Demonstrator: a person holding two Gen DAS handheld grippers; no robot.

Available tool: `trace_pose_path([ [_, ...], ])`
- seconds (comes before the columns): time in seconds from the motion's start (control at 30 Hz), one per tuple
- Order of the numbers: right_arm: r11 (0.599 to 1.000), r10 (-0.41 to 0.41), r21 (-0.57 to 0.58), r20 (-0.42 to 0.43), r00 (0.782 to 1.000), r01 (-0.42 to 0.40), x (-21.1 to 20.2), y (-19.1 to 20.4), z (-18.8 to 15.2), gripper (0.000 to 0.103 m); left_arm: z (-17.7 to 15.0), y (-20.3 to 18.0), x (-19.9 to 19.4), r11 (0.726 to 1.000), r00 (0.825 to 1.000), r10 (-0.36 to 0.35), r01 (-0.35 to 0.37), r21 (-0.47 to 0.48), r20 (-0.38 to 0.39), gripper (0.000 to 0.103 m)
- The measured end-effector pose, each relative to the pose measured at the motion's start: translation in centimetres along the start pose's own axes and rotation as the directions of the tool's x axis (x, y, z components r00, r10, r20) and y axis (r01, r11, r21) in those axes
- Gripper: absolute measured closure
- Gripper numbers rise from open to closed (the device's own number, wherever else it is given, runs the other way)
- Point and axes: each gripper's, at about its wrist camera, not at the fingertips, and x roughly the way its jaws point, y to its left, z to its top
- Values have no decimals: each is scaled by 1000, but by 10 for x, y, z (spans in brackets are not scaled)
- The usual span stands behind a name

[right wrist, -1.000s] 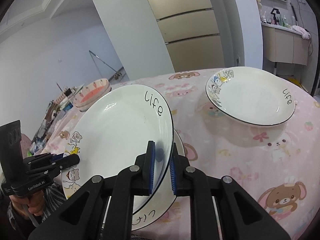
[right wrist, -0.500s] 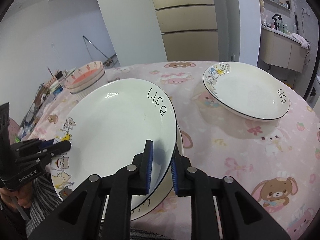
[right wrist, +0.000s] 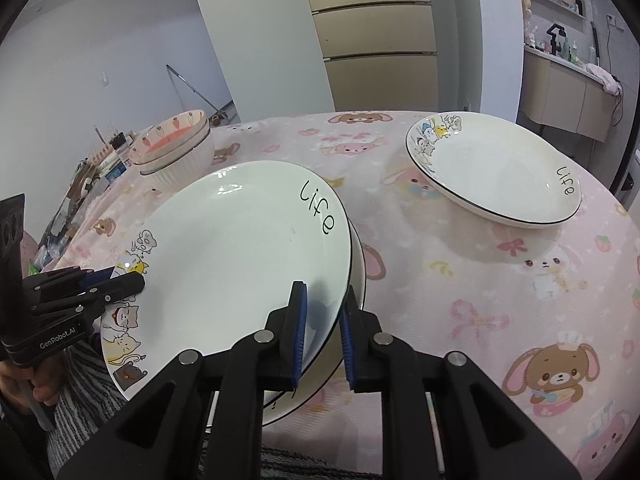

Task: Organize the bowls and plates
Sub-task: 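Carry the white plate over the other white plate with both grippers, then lower the plate onto the other white plate and open both grippers, then raise both grippers and move them toward the remaining white plate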

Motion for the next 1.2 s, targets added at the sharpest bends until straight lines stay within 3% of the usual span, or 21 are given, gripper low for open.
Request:
trace_pose_path([
  [0.13,999,-33,-21,14,999,33,-4,6,-2,85,0,-5,-2,999,999,37,-37,22,6,79],
  [0.2,999,-27,-36,27,999,28,-6,9,-3,75,0,-6,-3,999,999,47,-47,27,7,78],
  [0.23,999,-25,-44,39,999,27,-9,11,-3,60,0,-6,-4,998,999,53,-53,29,10,75],
  [0.27,998,-50,-46,65,997,53,-13,12,-4,33,0,-7,-6,998,998,58,-58,33,22,71],
  [0.3,996,-78,-43,103,992,83,-21,13,-4,23,0,-8,-10,997,997,63,-65,40,39,53],
  [0.33,995,-86,-42,140,986,93,-28,14,-6,12,1,-9,-13,996,996,70,-73,48,59,23],
  [0.4,996,-76,-33,193,978,84,-38,12,-7,5,1,-14,-23,993,990,86,-94,67,110,0],
  [0.43,997,-71,-25,203,977,78,-40,11,-7,2,1,-16,-27,992,988,88,-99,78,128,0],
  [0.5,998,-55,-6,212,976,58,-42,6,-6,1,1,-24,-33,987,982,92,-111,115,164,0],
  [0.63,999,-43,24,243,969,38,-48,0,-7,0,1,-30,-31,981,982,106,-129,148,157,0],
  [1.0,997,-23,71,304,952,1,-63,-12,-5,0,7,-14,-44,996,977,43,-58,68,208,0],
  [1.2,997,-73,26,324,943,69,-75,-7,4,0,21,-10,-64,997,962,50,-65,47,268,0],
])
